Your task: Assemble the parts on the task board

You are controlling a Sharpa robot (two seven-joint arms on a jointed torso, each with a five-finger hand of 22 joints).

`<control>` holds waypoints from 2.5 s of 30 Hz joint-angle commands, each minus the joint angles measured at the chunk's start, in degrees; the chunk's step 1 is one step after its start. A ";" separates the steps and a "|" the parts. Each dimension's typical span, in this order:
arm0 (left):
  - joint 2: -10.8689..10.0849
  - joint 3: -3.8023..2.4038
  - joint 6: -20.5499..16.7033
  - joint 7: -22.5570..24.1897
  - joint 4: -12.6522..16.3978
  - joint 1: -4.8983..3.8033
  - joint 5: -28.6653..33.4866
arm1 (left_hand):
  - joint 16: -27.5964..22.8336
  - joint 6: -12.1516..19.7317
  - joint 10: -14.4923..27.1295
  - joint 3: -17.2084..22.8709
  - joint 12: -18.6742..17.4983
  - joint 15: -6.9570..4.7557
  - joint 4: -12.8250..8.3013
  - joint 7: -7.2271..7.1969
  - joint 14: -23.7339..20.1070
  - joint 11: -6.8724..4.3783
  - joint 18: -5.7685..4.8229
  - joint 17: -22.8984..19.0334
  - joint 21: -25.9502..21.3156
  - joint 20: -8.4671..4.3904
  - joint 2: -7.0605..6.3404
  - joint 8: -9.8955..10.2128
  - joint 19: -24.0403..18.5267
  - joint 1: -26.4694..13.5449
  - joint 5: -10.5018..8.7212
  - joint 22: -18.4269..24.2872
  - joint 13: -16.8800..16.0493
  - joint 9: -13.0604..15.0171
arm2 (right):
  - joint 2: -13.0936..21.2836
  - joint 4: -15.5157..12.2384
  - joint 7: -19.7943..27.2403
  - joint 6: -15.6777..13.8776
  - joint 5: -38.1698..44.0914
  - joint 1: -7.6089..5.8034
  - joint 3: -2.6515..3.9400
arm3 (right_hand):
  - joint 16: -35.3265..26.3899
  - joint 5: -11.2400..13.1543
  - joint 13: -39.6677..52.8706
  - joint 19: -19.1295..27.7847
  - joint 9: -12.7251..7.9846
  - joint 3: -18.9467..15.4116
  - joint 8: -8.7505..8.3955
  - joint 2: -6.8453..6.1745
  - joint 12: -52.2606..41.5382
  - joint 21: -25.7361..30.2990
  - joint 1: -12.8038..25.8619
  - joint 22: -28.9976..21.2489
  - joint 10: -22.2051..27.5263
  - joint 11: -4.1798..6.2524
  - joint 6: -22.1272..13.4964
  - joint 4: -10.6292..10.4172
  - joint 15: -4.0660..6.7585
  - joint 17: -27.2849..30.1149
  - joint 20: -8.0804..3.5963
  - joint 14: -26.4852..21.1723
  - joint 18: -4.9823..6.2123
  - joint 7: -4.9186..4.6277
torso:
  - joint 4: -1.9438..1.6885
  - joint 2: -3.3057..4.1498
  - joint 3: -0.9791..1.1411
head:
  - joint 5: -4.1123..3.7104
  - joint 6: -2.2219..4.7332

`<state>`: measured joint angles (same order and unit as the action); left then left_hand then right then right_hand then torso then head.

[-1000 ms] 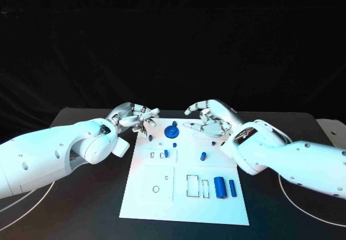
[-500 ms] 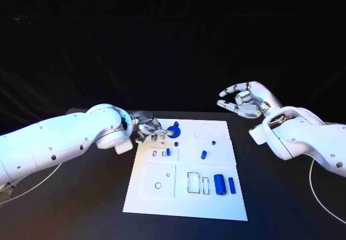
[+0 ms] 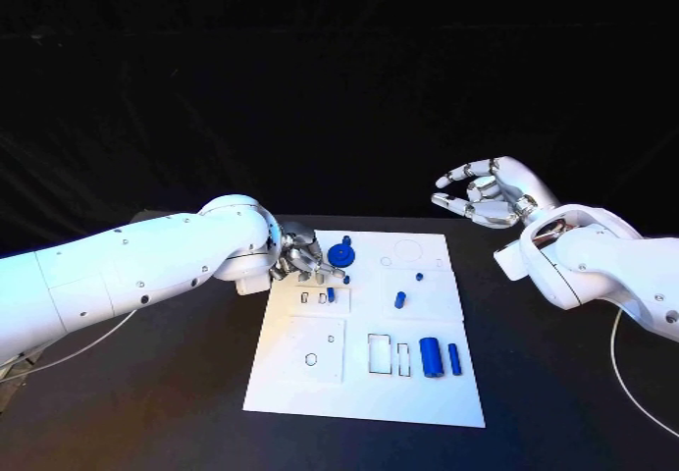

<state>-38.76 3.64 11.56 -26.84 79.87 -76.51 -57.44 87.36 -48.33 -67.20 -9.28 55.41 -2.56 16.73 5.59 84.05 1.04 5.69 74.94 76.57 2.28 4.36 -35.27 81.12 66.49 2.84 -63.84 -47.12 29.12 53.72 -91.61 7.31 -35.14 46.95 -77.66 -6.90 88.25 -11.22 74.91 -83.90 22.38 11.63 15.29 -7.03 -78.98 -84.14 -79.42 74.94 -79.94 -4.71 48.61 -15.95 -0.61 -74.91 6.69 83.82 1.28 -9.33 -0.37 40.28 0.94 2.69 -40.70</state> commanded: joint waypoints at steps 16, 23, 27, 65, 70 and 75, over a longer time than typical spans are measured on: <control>3.21 0.92 5.06 -2.40 -2.60 -0.08 -1.83 | 0.62 0.65 -0.10 -0.99 1.29 -0.35 0.00 -0.36 5.05 -0.11 -1.18 12.27 1.03 -0.05 1.89 -1.40 0.76 1.17 0.08 -1.46 -0.97 1.51 | -0.07 0.35 -0.99 1.87 0.14 0.17 -0.05 | -0.52 -2.15 3.17 -1.91 -0.25 0.85 0.34 -0.52 0.73 1.04 -0.32 9.52 0.54 0.23 -0.21 -0.17 0.37 -8.57 -0.45 4.65 0.60 -0.04 | 0.10 0.27 -0.06 | -0.13 -0.74; 3.72 0.98 6.26 -2.44 -2.80 -0.03 -1.71 | 0.79 1.24 0.16 -0.29 1.70 -0.37 -0.13 -0.40 5.11 -0.15 -1.26 12.51 1.46 -0.06 1.48 -1.95 0.76 3.64 0.09 -2.12 -1.29 2.44 | -0.14 0.46 -1.07 2.03 0.19 0.20 -0.06 | -0.63 -2.43 3.10 -1.71 -0.27 0.94 0.37 -0.54 0.80 1.38 -0.30 9.26 0.59 0.22 -0.26 -0.19 0.37 -8.27 -0.45 4.58 0.69 -0.04 | -0.03 0.26 -0.07 | 0.03 -0.77; 3.93 0.99 6.64 -2.40 -2.99 -0.02 -1.54 | 0.82 1.47 0.32 0.63 1.79 -0.37 -0.05 -0.40 5.12 -0.16 -1.30 12.56 1.65 -0.06 1.19 -2.11 0.74 4.79 0.12 -2.43 -1.35 2.83 | -0.25 0.55 -1.13 2.16 0.20 0.24 -0.07 | -0.63 -2.43 3.10 -1.71 -0.27 0.94 0.37 -0.54 0.80 1.38 -0.30 9.26 0.59 0.22 -0.26 -0.19 0.37 -8.27 -0.45 4.58 0.69 -0.04 | -0.04 0.23 -0.04 | -0.24 -1.01; 4.83 1.04 8.06 -2.39 -3.94 0.19 -0.37 | 0.65 1.01 0.24 46.39 2.32 -0.80 -1.62 -0.92 5.09 -0.70 -1.38 12.50 2.43 -0.33 -15.34 -2.63 0.37 -0.49 0.27 -3.93 -1.58 7.78 | -0.82 1.05 -1.22 2.48 0.21 0.67 -0.13 | -0.69 -2.78 3.12 -1.57 -0.30 1.12 0.47 -0.52 0.79 1.65 -0.23 9.06 0.55 0.23 -0.26 -0.23 0.37 -8.16 -0.46 4.55 0.76 -0.04 | 0.05 0.36 -0.01 | 0.06 -2.00; 4.81 1.04 6.47 -1.99 -4.05 0.19 1.11 | 0.47 1.28 0.44 53.36 1.84 -1.01 -4.84 -1.27 5.02 -1.00 -1.43 12.30 2.57 -0.44 -15.52 -4.18 0.42 -0.93 0.37 -4.26 -1.05 9.96 | -0.82 1.19 -1.09 2.08 0.53 0.70 -0.13 | -0.88 -2.82 2.94 -1.07 -0.31 1.15 0.49 -0.53 0.97 2.49 -0.23 8.40 0.71 0.23 -0.26 -0.23 0.37 -7.62 -0.46 4.42 0.99 -0.04 | 0.01 0.39 -0.01 | 0.06 -2.03; 4.67 1.05 4.96 -1.69 -4.16 0.18 3.33 | 0.42 2.37 0.95 59.67 0.89 -1.09 -9.71 -1.39 5.01 -1.11 -1.41 12.26 2.52 -0.46 -14.82 -5.85 0.26 -1.58 0.95 -4.23 0.01 12.42 | -0.79 1.30 -1.16 2.19 0.64 0.71 -0.13 | -0.89 -2.87 2.91 -1.00 -0.31 1.17 0.51 -0.58 1.00 2.60 -0.25 8.31 0.74 0.23 -0.26 -0.21 0.37 -7.61 -0.46 4.41 1.01 -0.04 | 0.01 0.38 -0.01 | 0.06 -2.05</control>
<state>-34.14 4.70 17.90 -29.16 75.72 -76.33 -56.81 88.01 -46.05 -66.44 47.77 56.51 -3.18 9.39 4.39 84.05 0.08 4.81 74.91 78.93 2.26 -11.00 -40.82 81.49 64.73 3.44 -68.05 -47.23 39.02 52.96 -90.34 6.00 -33.39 46.96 -76.99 -7.03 87.57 -13.76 74.92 -83.90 22.15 12.50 15.51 -7.25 -78.19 -81.76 -79.64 74.94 -79.73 -4.50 48.61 -16.19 -0.61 -74.92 6.68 83.82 1.28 -9.33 -0.36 40.66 0.93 2.75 -42.74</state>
